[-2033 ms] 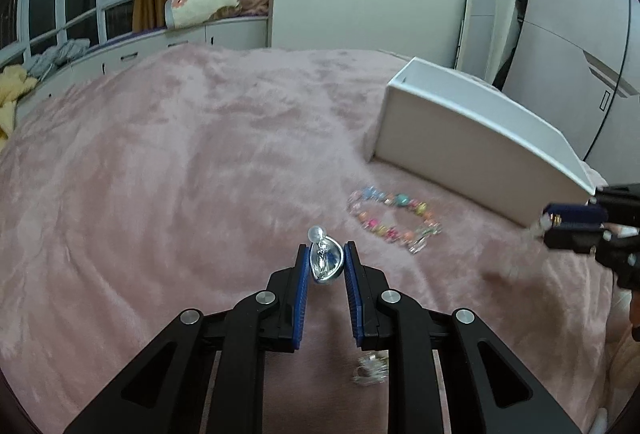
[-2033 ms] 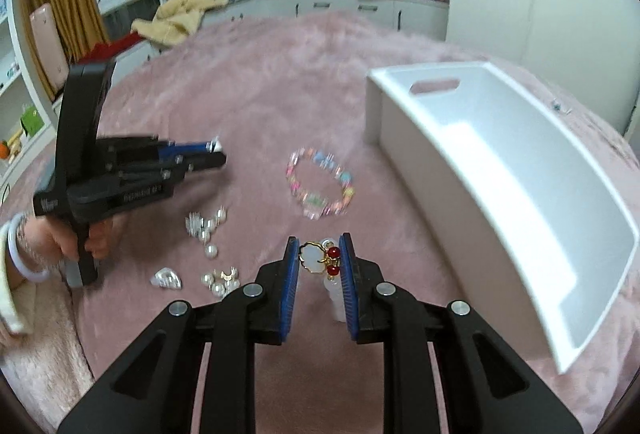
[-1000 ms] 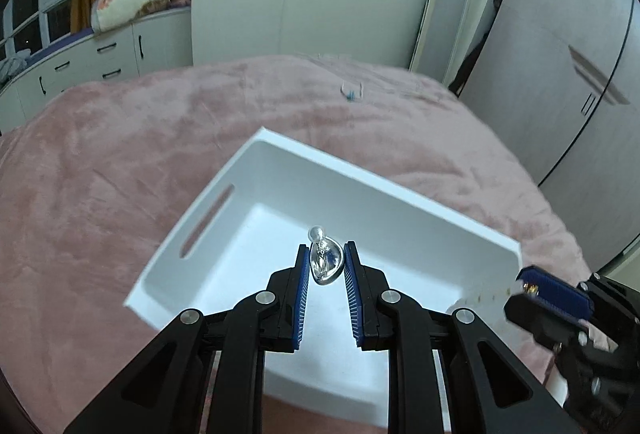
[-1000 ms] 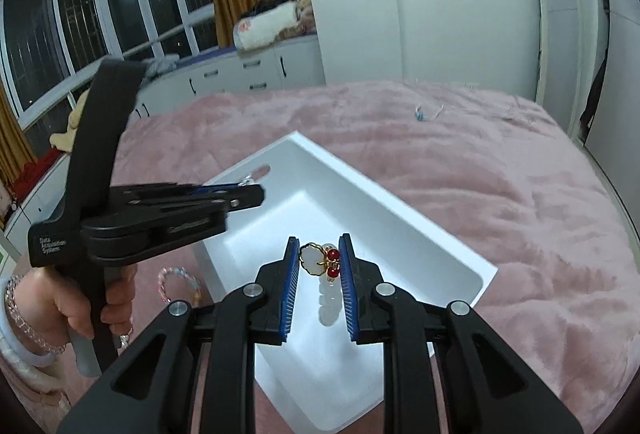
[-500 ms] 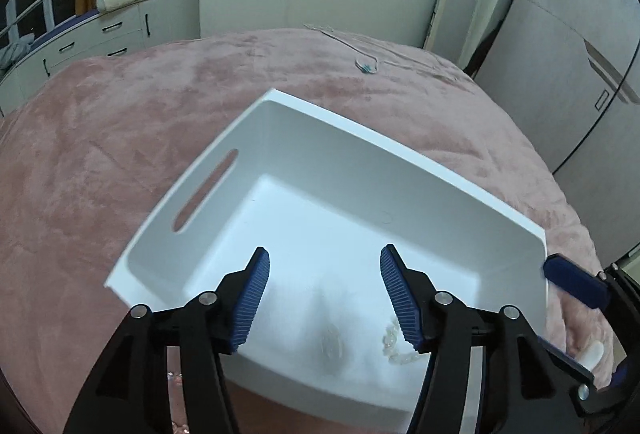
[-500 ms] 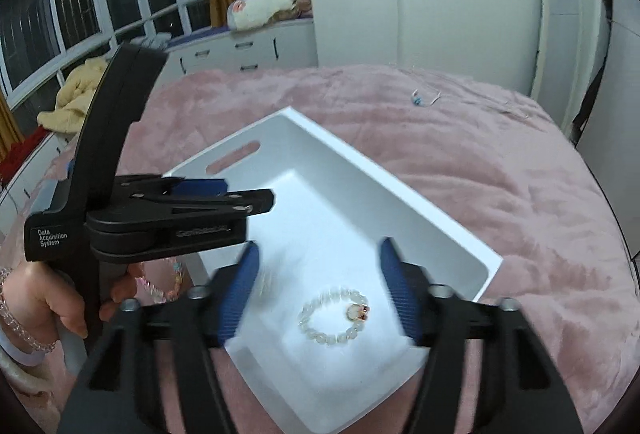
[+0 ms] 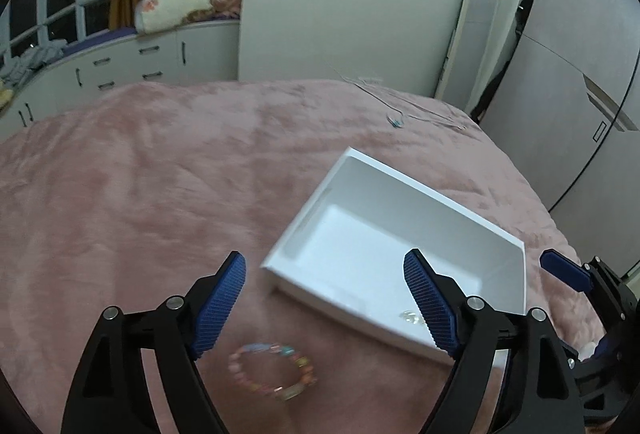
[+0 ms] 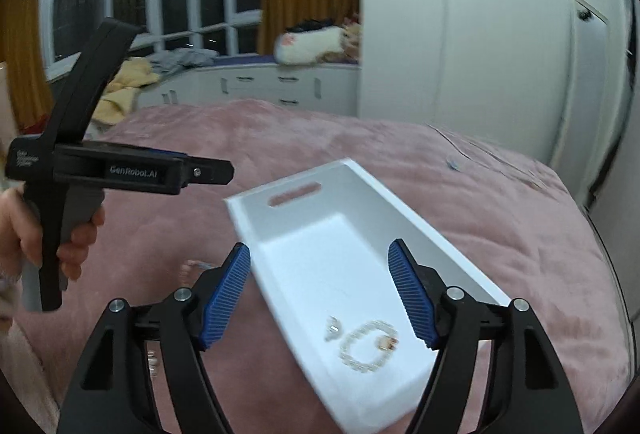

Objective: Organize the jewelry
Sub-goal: 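Carry both items over the white box and open both tools to drop them, then grasp a pearl drop earring with the right tool while the left tool grasps a silver flower earring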

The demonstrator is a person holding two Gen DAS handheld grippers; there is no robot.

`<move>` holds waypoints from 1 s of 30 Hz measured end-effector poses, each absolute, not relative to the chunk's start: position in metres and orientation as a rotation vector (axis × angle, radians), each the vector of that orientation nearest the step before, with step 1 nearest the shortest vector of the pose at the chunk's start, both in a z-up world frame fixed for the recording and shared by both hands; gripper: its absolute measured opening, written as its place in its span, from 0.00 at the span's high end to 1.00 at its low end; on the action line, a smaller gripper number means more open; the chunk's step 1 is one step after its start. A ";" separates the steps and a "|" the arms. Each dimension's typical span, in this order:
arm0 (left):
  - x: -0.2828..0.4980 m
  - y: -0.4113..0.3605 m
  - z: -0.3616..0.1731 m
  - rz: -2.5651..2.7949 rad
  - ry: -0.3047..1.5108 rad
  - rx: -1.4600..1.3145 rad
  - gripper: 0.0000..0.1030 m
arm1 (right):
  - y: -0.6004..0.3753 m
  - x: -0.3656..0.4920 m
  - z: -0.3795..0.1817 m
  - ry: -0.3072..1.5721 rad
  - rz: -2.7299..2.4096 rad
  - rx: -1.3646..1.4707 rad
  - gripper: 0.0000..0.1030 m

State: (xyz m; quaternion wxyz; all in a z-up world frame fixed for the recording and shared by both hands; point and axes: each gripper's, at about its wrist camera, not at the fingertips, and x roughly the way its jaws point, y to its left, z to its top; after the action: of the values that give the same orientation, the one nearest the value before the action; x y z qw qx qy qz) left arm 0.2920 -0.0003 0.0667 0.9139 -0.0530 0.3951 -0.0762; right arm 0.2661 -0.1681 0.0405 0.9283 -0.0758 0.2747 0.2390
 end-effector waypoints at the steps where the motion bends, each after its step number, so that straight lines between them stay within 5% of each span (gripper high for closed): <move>1: 0.284 0.007 0.071 -0.145 0.803 -0.102 0.15 | -0.164 0.263 0.042 0.555 0.500 -0.159 0.28; 11: 0.197 0.062 0.082 -0.113 0.726 -0.018 0.11 | -0.115 0.226 0.040 0.511 0.685 -0.257 0.27; 30: 0.121 0.071 -0.036 -0.240 0.740 0.163 0.11 | -0.054 0.186 -0.050 0.658 0.914 -0.472 0.32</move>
State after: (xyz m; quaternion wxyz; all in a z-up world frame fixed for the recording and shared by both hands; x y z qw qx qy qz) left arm 0.1214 0.0713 -0.0364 0.9220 0.0793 0.3604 -0.1169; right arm 0.1858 -0.0543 -0.0497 0.8194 -0.2217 0.3089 0.4291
